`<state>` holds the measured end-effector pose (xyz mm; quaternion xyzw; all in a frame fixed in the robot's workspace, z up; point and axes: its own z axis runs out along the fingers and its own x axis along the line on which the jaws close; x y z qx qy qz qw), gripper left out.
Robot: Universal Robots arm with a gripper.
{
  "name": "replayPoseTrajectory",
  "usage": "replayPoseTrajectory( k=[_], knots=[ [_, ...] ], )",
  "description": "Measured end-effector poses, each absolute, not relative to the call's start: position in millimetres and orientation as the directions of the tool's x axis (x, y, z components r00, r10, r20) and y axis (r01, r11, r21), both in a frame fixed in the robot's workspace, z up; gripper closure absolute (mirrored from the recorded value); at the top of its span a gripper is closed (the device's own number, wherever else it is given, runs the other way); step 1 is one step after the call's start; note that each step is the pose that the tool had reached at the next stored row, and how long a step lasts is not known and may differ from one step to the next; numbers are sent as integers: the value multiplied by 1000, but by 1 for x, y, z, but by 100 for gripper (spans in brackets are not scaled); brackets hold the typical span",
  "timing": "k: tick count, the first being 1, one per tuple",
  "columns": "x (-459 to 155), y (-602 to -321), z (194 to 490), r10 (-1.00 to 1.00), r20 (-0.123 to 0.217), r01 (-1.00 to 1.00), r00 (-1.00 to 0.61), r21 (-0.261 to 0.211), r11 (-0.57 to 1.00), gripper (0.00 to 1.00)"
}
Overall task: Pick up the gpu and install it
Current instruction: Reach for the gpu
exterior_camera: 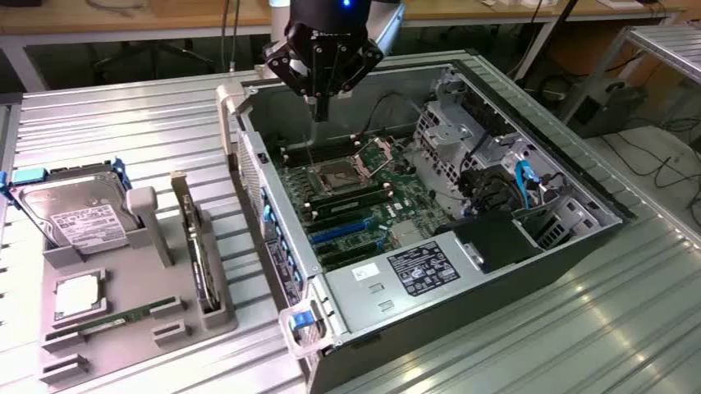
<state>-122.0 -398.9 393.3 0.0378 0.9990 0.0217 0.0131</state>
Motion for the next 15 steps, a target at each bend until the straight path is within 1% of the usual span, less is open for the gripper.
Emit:
replayPoseTrajectory(
  k=[15],
  knots=[
    [-123,-399,393,76,-24,75,-997,44,996,89]
  ],
)
